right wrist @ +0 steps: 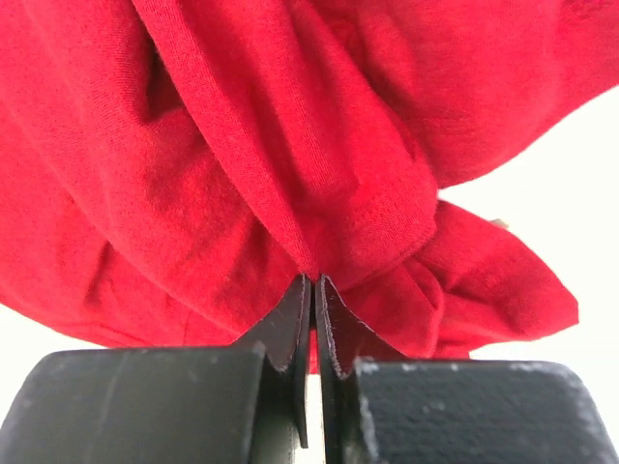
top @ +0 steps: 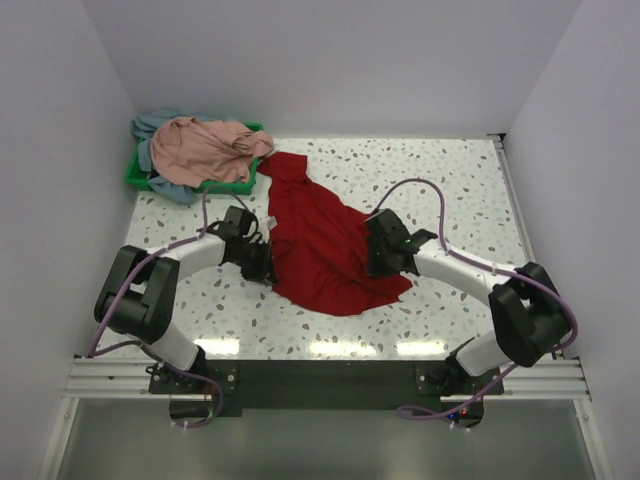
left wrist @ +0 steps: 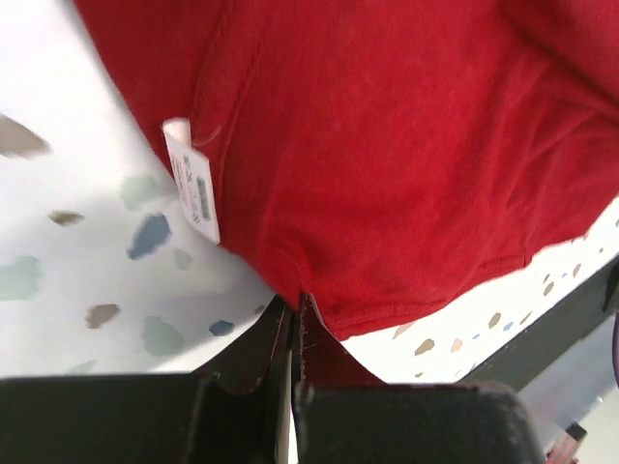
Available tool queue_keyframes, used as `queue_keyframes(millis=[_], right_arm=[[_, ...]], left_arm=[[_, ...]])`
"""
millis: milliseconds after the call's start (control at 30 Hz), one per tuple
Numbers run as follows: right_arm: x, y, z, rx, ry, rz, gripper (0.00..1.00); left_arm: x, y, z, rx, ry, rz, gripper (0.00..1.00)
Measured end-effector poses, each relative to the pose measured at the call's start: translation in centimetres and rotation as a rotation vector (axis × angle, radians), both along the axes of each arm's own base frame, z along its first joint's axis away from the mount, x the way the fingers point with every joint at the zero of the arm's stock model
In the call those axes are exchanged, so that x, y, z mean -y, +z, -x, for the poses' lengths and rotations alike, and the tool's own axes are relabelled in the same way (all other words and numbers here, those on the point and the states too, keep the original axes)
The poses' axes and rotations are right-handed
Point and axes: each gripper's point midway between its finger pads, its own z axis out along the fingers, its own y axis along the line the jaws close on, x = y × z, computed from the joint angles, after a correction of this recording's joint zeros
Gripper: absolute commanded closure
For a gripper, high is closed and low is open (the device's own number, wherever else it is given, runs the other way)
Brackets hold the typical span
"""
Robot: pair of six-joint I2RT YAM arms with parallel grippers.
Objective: Fold and stack the t-shirts
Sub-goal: Flatten the tshirt out
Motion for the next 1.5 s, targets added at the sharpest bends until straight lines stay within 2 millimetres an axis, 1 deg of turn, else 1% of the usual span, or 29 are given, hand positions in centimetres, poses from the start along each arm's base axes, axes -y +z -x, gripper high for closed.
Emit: queue_keyframes(millis=[67,133,200,267,367,433,500,533,600,700,800,900,967,1067,1200,1267,1333,1433,1500], right_arm=[[0.3,0.5,0.0,0.011,-0.011,0.002,1.0],[0.8,1.6,-0.1,0.04,-0.026,0.009,1.0],[1.3,3.4,-0.4,0.076,-0.043,0.02,1.0],[1.9,5.7,-1.0,0.134,-0.066,0.027,1.0],[3.1,10.5,-2.2,0.248,-0.113,0.027,1.0],[4.5,14.0,-2.8,0.325,-0.157,0.034,1.0],[6.3,17.3,-3.0,0.395,-0.204,0.053,1.0],[7.2,19.0,-3.0,0.431,-0.227,0.063,1.0],[9.1,22.3,-2.7,0.502,-0.27,0.088,1.0],[11.4,26.6,-1.6,0.593,-0.321,0.11,1.0],[14.0,30.7,-0.1,0.685,-0.381,0.128,1.0],[16.4,34.3,1.5,0.769,-0.438,0.144,1.0],[17.9,36.1,2.4,0.811,-0.475,0.166,1.0],[19.9,38.6,3.8,0.868,-0.529,0.194,1.0],[22.0,41.1,5.2,0.926,-0.58,0.23,1.0],[23.1,42.4,6.0,0.956,-0.61,0.254,1.0],[24.3,43.8,6.9,0.99,-0.637,0.277,1.0],[25.9,45.5,8.1,1.039,-0.678,0.322,1.0],[27.0,46.2,8.7,1.064,-0.703,0.379,1.0]], left_arm=[[-0.1,0.5,-1.0,0.011,0.007,-0.022,1.0],[0.1,1.8,-2.8,0.051,0.014,-0.029,1.0],[0.4,3.9,-5.4,0.123,0.023,-0.021,1.0],[0.6,6.3,-7.8,0.19,0.042,-0.008,1.0],[-0.1,10.0,-11.5,0.289,0.09,0.013,1.0],[-1.3,12.2,-13.4,0.335,0.133,0.02,1.0],[-2.7,14.4,-14.9,0.378,0.177,0.024,1.0],[-3.2,15.3,-15.4,0.398,0.192,0.024,1.0],[-4.2,18.0,-16.2,0.459,0.219,0.026,1.0],[-4.7,23.0,-16.4,0.571,0.236,0.04,1.0],[-5.3,28.3,-16.1,0.684,0.252,0.061,1.0],[-6.0,33.6,-15.4,0.797,0.27,0.085,1.0],[-6.0,35.7,-14.8,0.84,0.278,0.102,1.0],[-6.2,38.3,-13.7,0.873,0.297,0.119,1.0],[-6.7,42.2,-12.7,0.931,0.335,0.133,1.0],[-6.9,44.4,-11.9,0.973,0.362,0.15,1.0],[-7.2,46.1,-10.9,1.007,0.387,0.171,1.0],[-7.2,47.9,-9.1,1.038,0.409,0.211,1.0],[-7.0,48.5,-8.7,1.048,0.415,0.248,1.0]])
